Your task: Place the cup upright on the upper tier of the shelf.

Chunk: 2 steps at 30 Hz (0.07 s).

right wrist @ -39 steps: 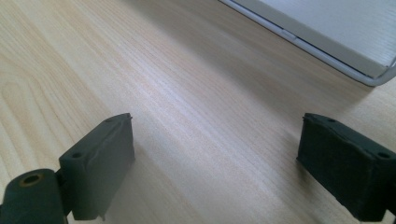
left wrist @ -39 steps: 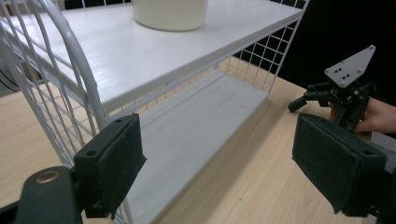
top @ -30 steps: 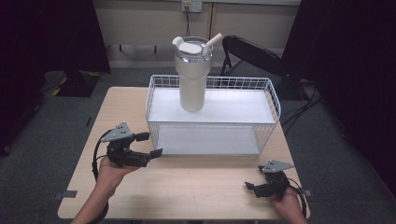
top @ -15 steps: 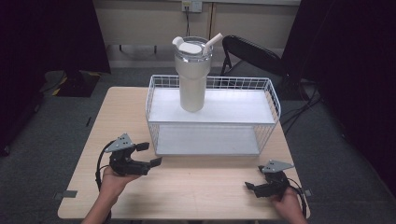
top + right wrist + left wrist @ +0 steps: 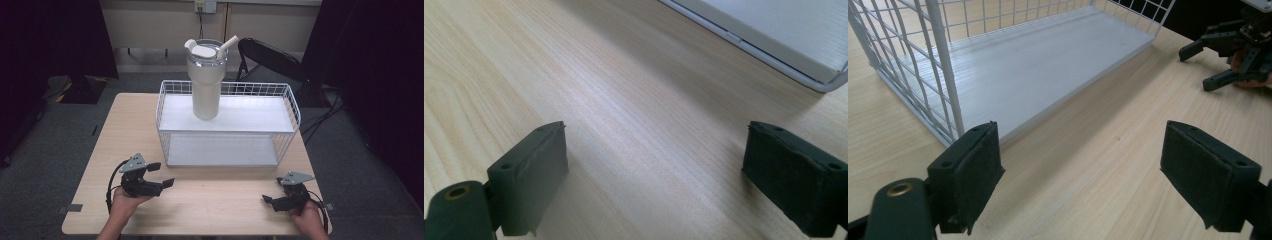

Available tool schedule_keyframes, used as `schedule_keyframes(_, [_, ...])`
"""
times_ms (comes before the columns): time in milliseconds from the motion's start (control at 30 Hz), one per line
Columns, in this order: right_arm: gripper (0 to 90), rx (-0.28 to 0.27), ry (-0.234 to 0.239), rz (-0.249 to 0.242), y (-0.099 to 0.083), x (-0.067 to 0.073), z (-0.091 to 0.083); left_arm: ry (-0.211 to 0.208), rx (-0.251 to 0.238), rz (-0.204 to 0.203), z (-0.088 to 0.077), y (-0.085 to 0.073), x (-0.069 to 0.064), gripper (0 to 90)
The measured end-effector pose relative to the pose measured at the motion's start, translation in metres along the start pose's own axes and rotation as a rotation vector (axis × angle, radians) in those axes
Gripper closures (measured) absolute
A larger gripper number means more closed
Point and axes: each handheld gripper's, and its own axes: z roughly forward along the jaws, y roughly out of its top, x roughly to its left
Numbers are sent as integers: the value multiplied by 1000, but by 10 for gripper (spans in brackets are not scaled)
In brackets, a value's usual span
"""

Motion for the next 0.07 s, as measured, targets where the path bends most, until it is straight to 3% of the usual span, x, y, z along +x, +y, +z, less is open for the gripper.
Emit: schedule_keyframes(67, [101,0,0,0,0,0,0,5,8,13,0,0,-1,162])
